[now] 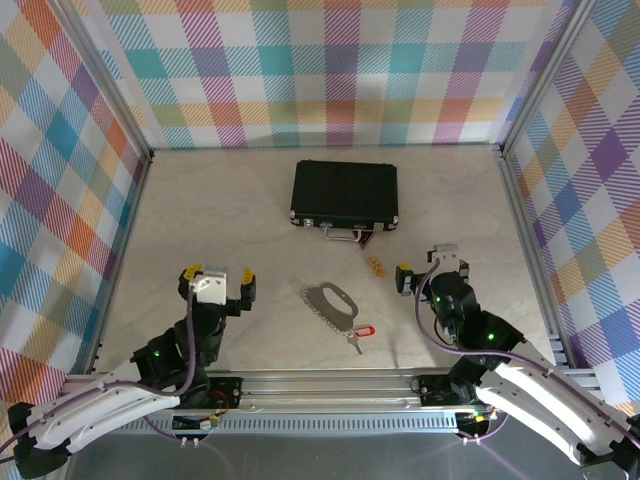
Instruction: Put the keys on the keyring
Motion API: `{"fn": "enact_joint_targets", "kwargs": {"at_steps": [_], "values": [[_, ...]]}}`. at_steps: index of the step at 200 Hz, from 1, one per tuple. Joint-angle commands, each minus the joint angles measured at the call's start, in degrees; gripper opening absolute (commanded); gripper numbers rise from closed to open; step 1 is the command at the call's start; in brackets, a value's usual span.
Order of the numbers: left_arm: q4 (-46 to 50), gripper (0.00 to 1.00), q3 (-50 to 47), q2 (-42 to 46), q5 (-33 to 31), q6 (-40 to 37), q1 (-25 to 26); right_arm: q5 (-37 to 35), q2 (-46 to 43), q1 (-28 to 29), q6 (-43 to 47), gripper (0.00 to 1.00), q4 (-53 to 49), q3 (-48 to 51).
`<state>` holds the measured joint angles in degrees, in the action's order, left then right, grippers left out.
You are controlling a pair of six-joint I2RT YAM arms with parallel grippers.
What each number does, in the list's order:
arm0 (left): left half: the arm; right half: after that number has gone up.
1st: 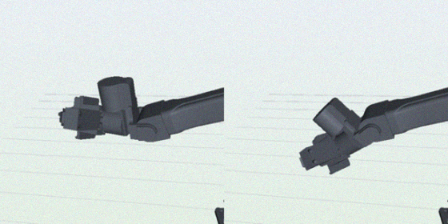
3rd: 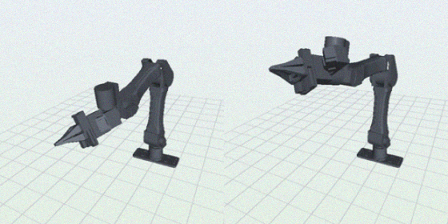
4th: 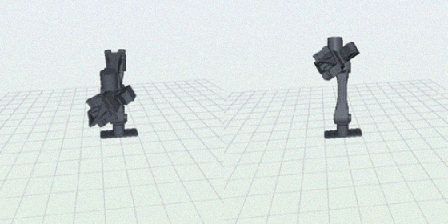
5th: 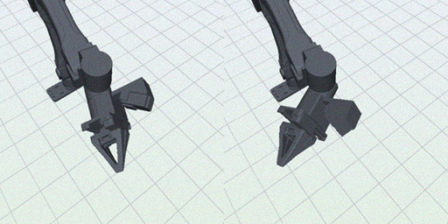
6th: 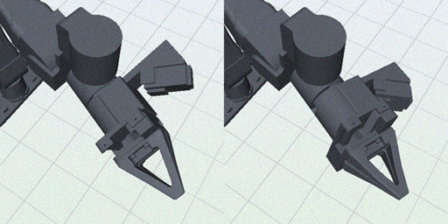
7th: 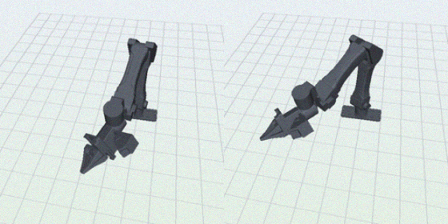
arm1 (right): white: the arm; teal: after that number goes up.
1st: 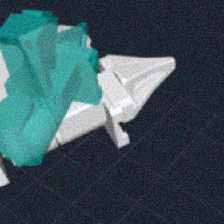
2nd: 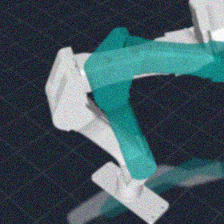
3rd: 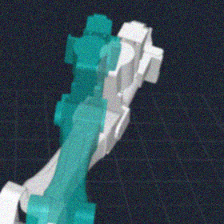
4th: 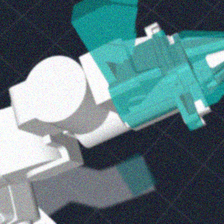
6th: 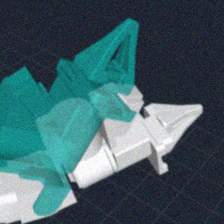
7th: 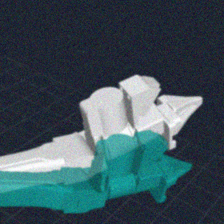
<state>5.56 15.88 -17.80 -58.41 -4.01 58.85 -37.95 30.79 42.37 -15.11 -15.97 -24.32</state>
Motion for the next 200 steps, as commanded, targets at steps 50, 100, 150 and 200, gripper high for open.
{"fn": "enact_joint_targets", "kwargs": {"at_steps": [50, 100, 150, 200], "values": [[-18.50, 1.00, -9.08, -2.64, -5.01, -9.23, -7.46, -6.88, -0.17, -4.38, 12.89, 0.99, 17.77, 8.20], [-25.94, 1.00, -13.90, -6.91, 3.82, -6.88, -15.76, -5.98, -1.76, -7.66, 19.46, 0.99, 26.25, 16.28], [-36.06, 1.00, -14.95, -14.53, 10.50, -5.06, -24.62, 1.20, 2.72, -13.12, 20.21, 0.99, 31.82, 18.02], [-44.99, 1.00, -14.30, -25.35, 18.18, -2.32, -33.01, 4.22, 19.50, -16.44, 23.52, 0.99, 43.29, 15.03]]}}
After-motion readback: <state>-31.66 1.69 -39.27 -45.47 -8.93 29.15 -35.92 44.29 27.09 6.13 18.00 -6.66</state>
